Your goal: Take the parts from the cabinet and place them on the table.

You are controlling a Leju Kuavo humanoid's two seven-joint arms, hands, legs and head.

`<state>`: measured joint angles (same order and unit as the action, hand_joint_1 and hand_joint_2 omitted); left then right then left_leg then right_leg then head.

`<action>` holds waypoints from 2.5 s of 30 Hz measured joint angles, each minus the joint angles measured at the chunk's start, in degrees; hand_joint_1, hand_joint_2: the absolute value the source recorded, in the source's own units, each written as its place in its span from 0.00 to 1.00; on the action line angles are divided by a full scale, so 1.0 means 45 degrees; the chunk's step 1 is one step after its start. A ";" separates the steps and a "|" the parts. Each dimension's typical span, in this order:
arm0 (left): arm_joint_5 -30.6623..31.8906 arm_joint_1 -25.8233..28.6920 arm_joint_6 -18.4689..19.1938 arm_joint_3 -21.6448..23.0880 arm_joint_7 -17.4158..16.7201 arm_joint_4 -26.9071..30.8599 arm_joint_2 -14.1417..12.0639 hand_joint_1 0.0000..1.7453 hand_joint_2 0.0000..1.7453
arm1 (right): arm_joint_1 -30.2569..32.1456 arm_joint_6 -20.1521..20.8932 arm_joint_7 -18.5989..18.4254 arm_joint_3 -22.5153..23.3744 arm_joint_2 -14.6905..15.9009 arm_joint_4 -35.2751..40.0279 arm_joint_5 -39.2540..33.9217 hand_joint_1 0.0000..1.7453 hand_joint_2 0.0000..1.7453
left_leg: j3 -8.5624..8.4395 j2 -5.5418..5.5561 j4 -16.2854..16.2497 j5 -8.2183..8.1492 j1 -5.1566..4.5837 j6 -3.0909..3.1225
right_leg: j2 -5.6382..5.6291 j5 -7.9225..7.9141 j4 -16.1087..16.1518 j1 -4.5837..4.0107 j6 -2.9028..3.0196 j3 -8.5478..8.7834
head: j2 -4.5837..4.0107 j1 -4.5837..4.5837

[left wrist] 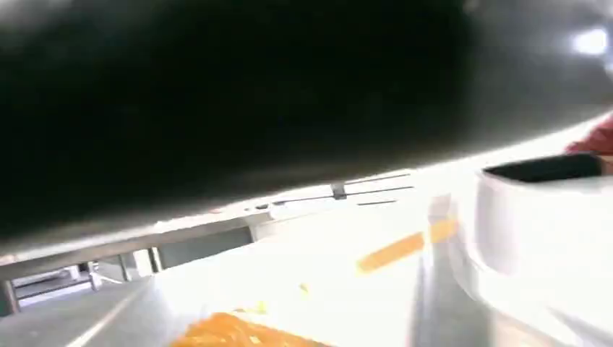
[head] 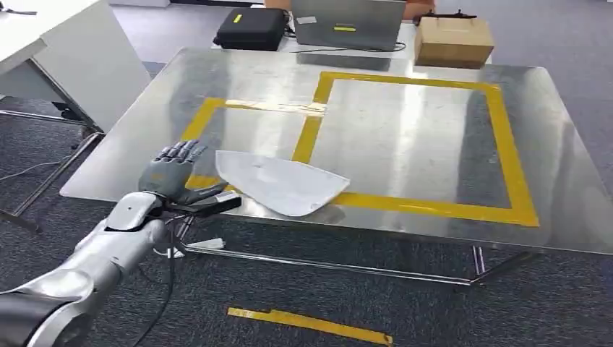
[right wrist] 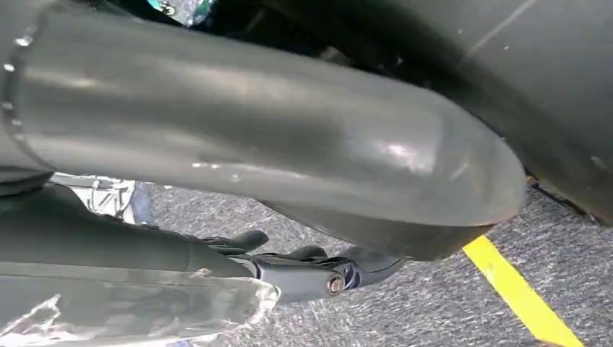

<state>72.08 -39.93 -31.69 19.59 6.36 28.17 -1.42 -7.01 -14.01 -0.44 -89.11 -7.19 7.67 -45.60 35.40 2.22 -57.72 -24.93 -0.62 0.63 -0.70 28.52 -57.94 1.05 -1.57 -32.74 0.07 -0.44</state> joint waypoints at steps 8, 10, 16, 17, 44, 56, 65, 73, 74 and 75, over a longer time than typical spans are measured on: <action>-0.0379 0.0001 -0.0029 -0.0821 0.0189 0.0530 -0.0842 0.00 0.00 | -0.0001 -0.0423 -0.0005 -0.0005 0.0000 0.0000 0.0544 0.00 0.00 | 0.0024 0.0000 -0.0074 -0.0051 -0.0035 0.0076 | -0.0001 -0.0013 0.0033 0.0031 -0.0038 0.0018 | 0.0000 -0.0005; -0.0501 0.0004 -0.0039 -0.1070 0.0272 0.0632 -0.1173 0.00 0.00 | 0.0003 -0.0461 -0.0005 -0.0005 0.0000 0.0000 0.0579 0.00 0.00 | 0.0043 -0.0005 -0.0101 -0.0079 -0.0056 0.0121 | -0.0011 -0.0019 0.0044 0.0047 -0.0080 0.0035 | 0.0000 0.0000; -0.0680 0.0147 -0.0083 -0.1624 0.0360 0.0827 -0.1831 0.00 0.00 | -0.0020 -0.0515 -0.0005 -0.0005 0.0005 0.0000 0.0656 0.00 0.00 | -0.0168 0.0147 0.0237 0.0066 0.0097 0.0353 | 0.0071 0.1353 -0.2307 0.0023 -0.0215 -0.1065 | 0.0000 -0.0043; -0.0675 0.0226 -0.0083 -0.1682 0.0360 0.0827 -0.1874 0.00 0.00 | -0.0007 -0.0525 -0.0005 -0.0005 0.0005 0.0000 0.0661 0.00 0.00 | -0.0161 0.0215 0.0232 0.0063 0.0091 0.0355 | 0.0070 0.1706 -0.3281 0.0019 -0.0236 -0.1562 | 0.0000 -0.0043; -0.0442 0.1947 -0.0355 -0.3066 0.0059 0.0720 -0.3375 0.00 0.00 | -0.0067 -0.0641 -0.0418 -0.0005 0.0063 0.0000 0.1186 0.00 0.00 | 0.0019 -0.0921 0.0128 0.0125 0.0213 -0.0123 | 0.1479 0.0783 0.0061 -0.0079 -0.0116 0.0710 | 0.0005 0.0223; -0.0582 0.3530 -0.0850 -0.4085 0.0000 0.0235 -0.3395 0.00 0.00 | -0.0010 -0.0627 -0.0461 0.0000 0.0068 0.0000 0.0972 0.00 0.00 | 0.0098 0.1303 0.0071 0.0082 0.0267 -0.0199 | -0.0957 0.0105 -0.0026 -0.0095 0.0284 0.0073 | 0.0000 0.0170; -0.0898 0.5174 -0.0869 -0.5163 0.0102 -0.0717 -0.3024 0.00 0.00 | 0.0025 -0.0700 -0.0646 0.0005 0.0092 -0.0005 0.0623 0.00 0.00 | 0.1873 -0.0408 -0.3363 -0.1188 0.0459 -0.0772 | 0.0631 0.0229 0.0274 -0.0075 0.0606 0.0560 | 0.0000 0.0336; -0.1822 0.6530 -0.0626 -0.6170 0.0530 -0.1778 -0.1500 0.00 0.00 | -0.0073 -0.0952 -0.0724 0.0019 0.0126 -0.0019 0.0010 0.00 0.00 | 0.0022 -0.0923 -0.0027 -0.0071 0.0246 -0.0292 | 0.1845 0.0758 0.0421 -0.0163 -0.0005 0.1205 | 0.0000 0.0321; -0.2034 0.6760 -0.0428 -0.6363 0.0617 -0.1941 -0.1322 0.00 0.00 | -0.0089 -0.0981 -0.0768 0.0019 0.0121 -0.0015 -0.0043 0.00 0.00 | -0.0033 -0.0782 0.0049 -0.0007 0.0339 -0.0171 | 0.1606 0.0890 0.0347 -0.0073 -0.0121 0.1085 | 0.0005 0.0321; -0.2266 0.6939 -0.0288 -0.6552 0.0695 -0.2039 -0.1069 0.00 0.00 | -0.0077 -0.1006 -0.0787 0.0019 0.0121 -0.0015 -0.0077 0.00 0.00 | -0.0038 -0.0692 0.0046 -0.0025 0.0329 -0.0114 | 0.0928 0.1183 -0.0029 -0.0064 -0.0132 0.0963 | 0.0000 0.0262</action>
<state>61.89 -8.70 -32.99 -9.89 9.49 19.00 -6.23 -7.35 -18.54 -3.98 -89.02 -6.64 7.61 -45.94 35.23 -0.90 -57.51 -25.04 0.86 0.11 3.48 33.85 -58.07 0.76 -2.16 -28.41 0.07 0.74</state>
